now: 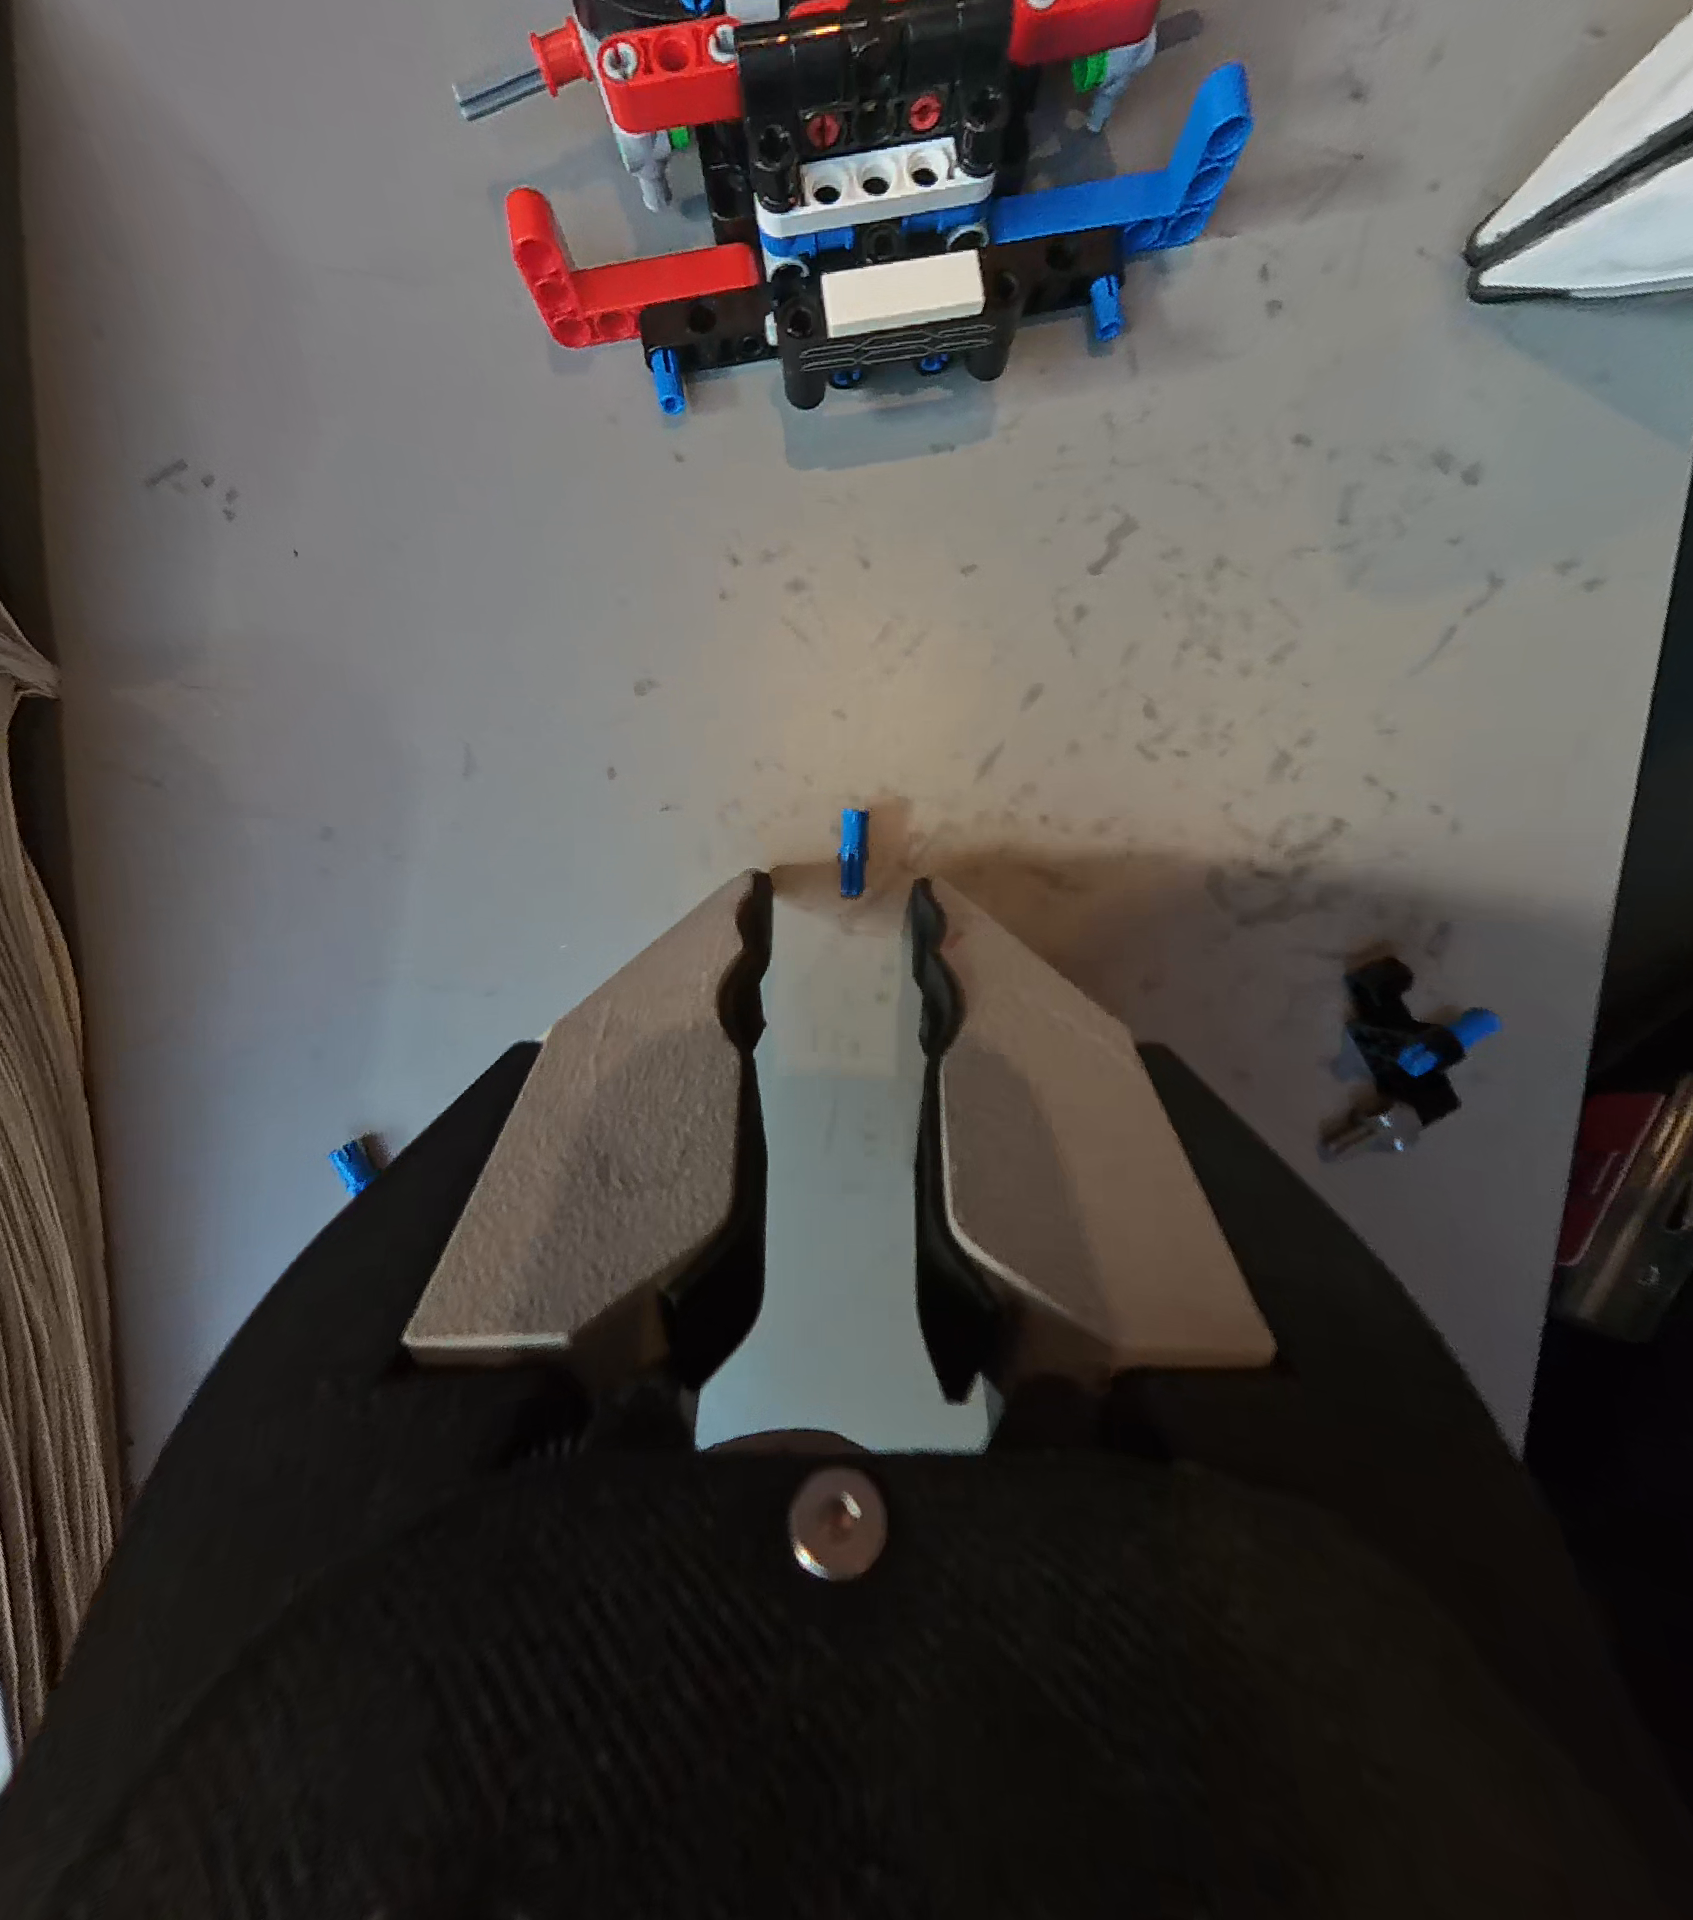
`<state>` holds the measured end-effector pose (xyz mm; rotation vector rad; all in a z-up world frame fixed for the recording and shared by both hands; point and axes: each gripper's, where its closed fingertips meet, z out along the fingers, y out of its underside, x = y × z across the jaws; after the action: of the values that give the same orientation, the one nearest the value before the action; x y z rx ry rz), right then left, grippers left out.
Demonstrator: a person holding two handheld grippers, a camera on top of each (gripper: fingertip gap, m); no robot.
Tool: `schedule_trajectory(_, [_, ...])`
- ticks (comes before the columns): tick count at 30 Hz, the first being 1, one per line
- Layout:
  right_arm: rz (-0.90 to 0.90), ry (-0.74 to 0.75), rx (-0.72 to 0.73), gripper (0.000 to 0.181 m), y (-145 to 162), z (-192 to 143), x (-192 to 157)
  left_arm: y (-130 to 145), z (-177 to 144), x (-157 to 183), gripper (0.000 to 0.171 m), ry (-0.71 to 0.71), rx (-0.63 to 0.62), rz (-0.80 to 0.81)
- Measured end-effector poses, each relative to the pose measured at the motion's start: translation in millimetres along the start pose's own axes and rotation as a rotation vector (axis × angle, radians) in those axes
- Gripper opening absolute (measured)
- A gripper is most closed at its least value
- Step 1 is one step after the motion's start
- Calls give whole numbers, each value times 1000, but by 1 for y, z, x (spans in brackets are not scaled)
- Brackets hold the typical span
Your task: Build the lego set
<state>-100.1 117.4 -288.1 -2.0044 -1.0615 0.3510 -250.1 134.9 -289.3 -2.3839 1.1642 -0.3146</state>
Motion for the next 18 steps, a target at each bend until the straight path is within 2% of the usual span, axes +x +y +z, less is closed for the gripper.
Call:
schedule_trajectory(8, [-12,22,-9,0,0,0,1,-3,2,4,19,19,-4,28])
schedule_trajectory(11, [-20,25,-9,0,0,0,1,-5,4,11,2,38,2,71])
schedule_trajectory(18, [-17,19,1,0,0,0,1,-11,7,19,1,47,34,156])
